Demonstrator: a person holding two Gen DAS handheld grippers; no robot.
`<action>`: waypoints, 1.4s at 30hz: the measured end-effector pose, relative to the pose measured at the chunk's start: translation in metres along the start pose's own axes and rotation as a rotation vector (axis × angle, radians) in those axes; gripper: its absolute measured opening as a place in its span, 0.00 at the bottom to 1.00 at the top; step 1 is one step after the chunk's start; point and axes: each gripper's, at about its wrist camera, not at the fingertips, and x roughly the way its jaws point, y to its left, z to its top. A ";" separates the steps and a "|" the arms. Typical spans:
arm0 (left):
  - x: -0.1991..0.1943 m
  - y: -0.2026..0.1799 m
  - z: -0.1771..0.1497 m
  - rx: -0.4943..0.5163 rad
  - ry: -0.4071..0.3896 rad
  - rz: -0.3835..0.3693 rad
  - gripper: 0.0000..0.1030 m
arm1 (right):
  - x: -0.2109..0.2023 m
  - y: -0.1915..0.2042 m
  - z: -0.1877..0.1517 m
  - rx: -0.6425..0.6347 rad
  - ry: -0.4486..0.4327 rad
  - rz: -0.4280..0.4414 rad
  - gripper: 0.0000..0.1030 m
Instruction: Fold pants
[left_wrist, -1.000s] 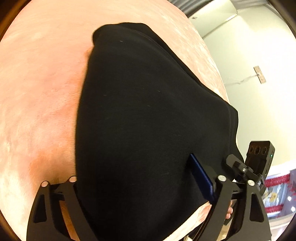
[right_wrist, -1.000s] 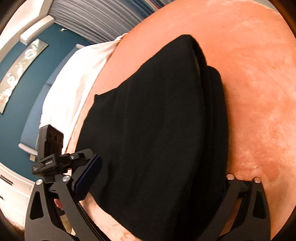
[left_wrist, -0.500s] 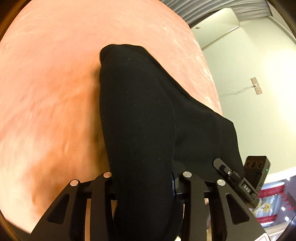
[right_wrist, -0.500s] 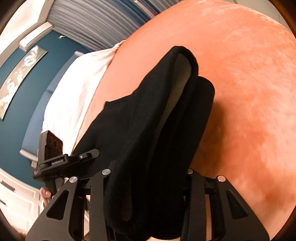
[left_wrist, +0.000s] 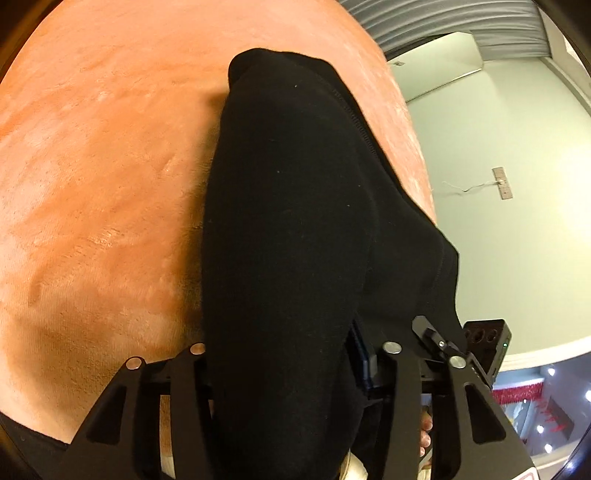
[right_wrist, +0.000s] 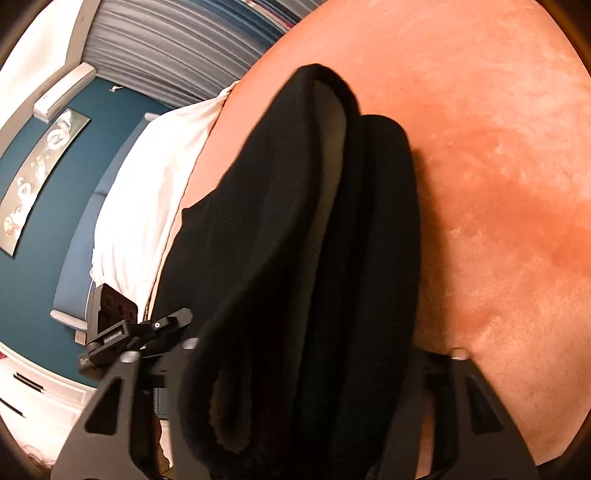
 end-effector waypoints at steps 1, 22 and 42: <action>-0.003 -0.002 -0.001 0.000 -0.005 -0.014 0.33 | -0.002 0.001 0.000 0.003 -0.002 0.006 0.36; -0.141 -0.121 -0.031 0.308 -0.206 -0.057 0.25 | -0.124 0.126 -0.001 -0.270 -0.155 0.111 0.33; -0.210 -0.263 0.120 0.632 -0.578 -0.071 0.25 | -0.135 0.247 0.208 -0.542 -0.425 0.172 0.33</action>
